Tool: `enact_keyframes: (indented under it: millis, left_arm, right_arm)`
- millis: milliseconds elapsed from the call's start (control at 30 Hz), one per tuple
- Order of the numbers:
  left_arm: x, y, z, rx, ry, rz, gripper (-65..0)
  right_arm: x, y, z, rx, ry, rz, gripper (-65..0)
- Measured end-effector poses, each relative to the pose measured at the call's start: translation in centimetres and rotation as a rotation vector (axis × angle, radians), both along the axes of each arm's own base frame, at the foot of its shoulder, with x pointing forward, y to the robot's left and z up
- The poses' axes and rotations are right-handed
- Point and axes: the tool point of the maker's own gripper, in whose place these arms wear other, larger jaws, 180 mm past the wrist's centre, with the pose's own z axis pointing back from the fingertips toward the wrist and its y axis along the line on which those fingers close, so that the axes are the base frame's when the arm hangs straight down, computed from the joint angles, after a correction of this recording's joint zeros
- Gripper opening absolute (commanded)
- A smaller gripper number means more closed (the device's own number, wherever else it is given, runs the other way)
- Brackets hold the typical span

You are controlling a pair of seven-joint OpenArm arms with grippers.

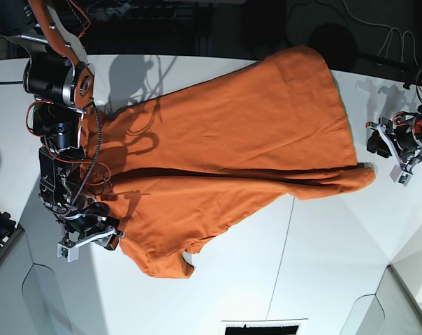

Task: Layout the t-shirt on the table in an organized manner, then fold the t-shirt properly
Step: 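Pull the shirt edges apart with both grippers to straighten it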

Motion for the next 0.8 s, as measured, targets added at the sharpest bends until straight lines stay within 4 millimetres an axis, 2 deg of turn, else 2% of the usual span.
enact_keyframes:
  millis: [167,300,400,533,633,800]
  left_arm:
    - [-0.2,-0.5,0.1,-0.003,0.011,-0.033,-39.4]
    - [-0.2,-2.7,0.2,-0.111,0.006,-0.046,-39.4]
    - [0.0,-3.6,0.4,-0.133,-0.006,-0.055,-39.5]
    - [0.0,-4.8,0.3,-0.163,-0.009,-0.086,-39.5]
    - [0.1,-5.8,0.1,-0.193,-0.02,-0.083,-39.5]
    - [0.4,-9.3,-0.2,-0.297,-0.048,-0.104,-39.5]
  right_arm:
    - [0.4,2.8,0.7,0.029,-0.027,0.052,-32.1]
    - [0.2,6.2,0.2,-0.003,-0.012,0.126,-32.1]
    - [0.1,8.5,0.3,-0.012,-0.014,0.183,-32.3]
    - [-0.4,9.8,-0.1,-0.07,-0.009,0.256,-43.1]
    - [-0.9,10.2,-0.9,-0.187,0.007,0.338,-47.0]
    - [-1.6,11.7,-1.5,-0.27,0.012,0.424,-62.0]
